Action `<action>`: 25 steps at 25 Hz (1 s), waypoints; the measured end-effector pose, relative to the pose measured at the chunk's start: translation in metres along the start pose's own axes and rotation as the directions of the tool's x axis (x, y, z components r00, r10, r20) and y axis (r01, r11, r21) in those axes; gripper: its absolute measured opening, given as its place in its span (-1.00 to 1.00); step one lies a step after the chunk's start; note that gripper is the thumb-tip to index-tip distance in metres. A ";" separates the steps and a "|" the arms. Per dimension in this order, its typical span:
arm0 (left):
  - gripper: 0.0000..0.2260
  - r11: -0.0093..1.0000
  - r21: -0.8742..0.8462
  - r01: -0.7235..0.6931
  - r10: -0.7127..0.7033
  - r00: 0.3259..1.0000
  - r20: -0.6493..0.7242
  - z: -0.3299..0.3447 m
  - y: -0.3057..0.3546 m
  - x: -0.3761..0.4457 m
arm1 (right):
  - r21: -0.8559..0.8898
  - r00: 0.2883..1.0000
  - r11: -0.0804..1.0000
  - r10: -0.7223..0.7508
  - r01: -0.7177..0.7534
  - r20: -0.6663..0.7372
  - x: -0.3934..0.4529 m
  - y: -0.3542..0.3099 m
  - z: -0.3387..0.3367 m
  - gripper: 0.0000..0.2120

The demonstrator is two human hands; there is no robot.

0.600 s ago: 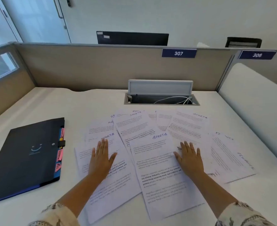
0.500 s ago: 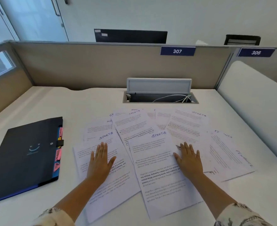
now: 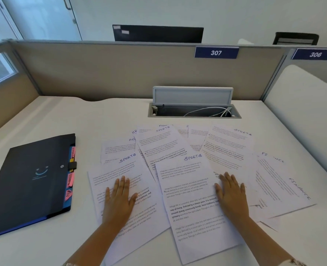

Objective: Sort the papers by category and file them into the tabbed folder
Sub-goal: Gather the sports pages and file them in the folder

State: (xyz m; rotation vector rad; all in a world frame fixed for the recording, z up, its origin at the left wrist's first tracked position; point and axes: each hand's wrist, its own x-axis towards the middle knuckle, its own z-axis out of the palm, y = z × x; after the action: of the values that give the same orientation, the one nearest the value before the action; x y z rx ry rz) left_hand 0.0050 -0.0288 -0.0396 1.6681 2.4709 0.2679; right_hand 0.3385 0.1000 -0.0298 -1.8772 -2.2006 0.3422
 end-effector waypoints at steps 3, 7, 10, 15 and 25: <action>-0.12 1.000 0.000 -0.008 0.008 1.000 0.007 0.000 0.000 -0.002 | 0.031 1.000 0.999 0.009 -0.008 -0.010 -0.002 -0.001 -0.001 -0.38; -0.10 1.000 -0.013 -0.019 0.019 1.000 0.002 -0.002 0.000 -0.001 | 0.052 1.000 0.999 0.003 -0.004 0.012 -0.001 -0.001 -0.004 -0.39; -0.07 0.996 -0.082 -0.032 0.030 0.999 -0.024 -0.011 0.008 0.006 | 0.037 0.998 0.998 0.059 -0.059 -0.006 0.000 -0.003 -0.009 -0.49; -0.54 0.924 -0.372 -0.087 0.102 0.995 0.019 -0.034 0.066 0.003 | 0.151 0.985 0.978 0.158 -0.146 -0.068 0.007 -0.019 -0.018 -0.67; -0.51 0.666 -0.662 0.342 -0.117 0.925 0.361 -0.045 0.126 0.020 | 0.532 0.997 0.846 0.065 -0.039 -0.030 0.022 -0.029 -0.048 -0.64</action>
State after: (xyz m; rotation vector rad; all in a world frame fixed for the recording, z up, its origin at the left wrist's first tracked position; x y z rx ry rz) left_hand 0.1013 0.0331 0.0329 0.9562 1.9289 0.7786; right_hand 0.3232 0.1183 0.0257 -1.6084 -1.7737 0.8164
